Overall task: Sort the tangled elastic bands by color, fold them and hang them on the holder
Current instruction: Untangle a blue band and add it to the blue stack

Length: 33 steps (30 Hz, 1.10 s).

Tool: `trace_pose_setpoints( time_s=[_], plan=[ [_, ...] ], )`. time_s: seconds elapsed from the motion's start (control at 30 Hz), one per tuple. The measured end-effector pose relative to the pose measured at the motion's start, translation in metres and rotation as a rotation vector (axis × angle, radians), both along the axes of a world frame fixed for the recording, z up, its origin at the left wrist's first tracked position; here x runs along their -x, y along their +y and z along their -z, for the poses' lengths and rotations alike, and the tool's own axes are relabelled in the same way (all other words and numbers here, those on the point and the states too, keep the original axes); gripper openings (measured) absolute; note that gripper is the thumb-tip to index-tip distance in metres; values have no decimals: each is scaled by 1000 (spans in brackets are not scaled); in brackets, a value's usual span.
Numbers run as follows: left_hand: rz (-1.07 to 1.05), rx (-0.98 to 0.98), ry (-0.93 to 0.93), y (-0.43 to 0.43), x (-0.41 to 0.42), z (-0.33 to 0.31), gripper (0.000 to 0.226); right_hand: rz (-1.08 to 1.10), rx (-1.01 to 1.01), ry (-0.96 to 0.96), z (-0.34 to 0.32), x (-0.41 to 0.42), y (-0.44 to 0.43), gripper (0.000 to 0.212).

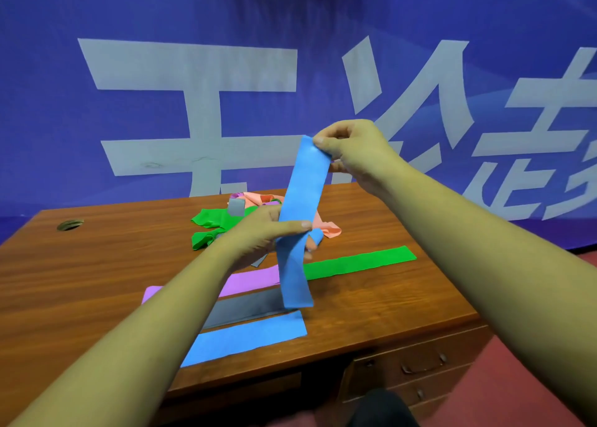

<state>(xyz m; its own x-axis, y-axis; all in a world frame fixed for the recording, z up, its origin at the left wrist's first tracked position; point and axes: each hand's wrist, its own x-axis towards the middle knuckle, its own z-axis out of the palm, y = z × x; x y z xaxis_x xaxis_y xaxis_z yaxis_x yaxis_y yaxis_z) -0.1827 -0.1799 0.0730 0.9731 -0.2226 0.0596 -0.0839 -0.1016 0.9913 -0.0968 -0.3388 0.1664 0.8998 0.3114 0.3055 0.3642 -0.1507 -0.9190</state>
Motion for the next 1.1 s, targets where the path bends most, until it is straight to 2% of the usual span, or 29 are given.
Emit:
trace_pose_setpoints(
  time_s=[0.13, 0.33, 0.37, 0.47, 0.5, 0.6, 0.63, 0.73, 0.9, 0.97, 1.1],
  plan=[
    [26, -3, 128, 18, 9, 20, 10, 170, -97, 88, 15, -20, -9, 13],
    [-17, 4, 230, 57, 28, 26, 42, 386, -236, 264, 61, -42, -23, 12],
    [-32, 14, 240, 63, 32, 26, 45, 401, -250, 305, 69, -43, -24, 12],
    [-74, -6, 282, 84, 44, 31, 33, 394, -273, 395, 94, -39, -22, 20],
    [-99, -19, 306, 92, 48, 34, 36, 384, -268, 412, 103, -37, -20, 21],
    [-220, -52, 369, 113, 66, 46, 67, 313, -318, 470, 132, -23, -8, 18],
    [-265, -55, 386, 119, 72, 51, 62, 281, -323, 495, 141, -16, -3, 14],
    [-432, 19, 469, 138, 92, 60, 24, 207, -319, 549, 163, 1, 9, 8],
    [-567, 34, 484, 166, 119, 83, 11, 198, -264, 579, 188, 29, 27, 15],
    [-624, 16, 462, 169, 128, 93, 8, 227, -150, 546, 201, 39, 32, 12],
    [-764, -70, 370, 165, 144, 115, 8, 306, 94, 362, 226, 53, 36, 17]
  ],
)
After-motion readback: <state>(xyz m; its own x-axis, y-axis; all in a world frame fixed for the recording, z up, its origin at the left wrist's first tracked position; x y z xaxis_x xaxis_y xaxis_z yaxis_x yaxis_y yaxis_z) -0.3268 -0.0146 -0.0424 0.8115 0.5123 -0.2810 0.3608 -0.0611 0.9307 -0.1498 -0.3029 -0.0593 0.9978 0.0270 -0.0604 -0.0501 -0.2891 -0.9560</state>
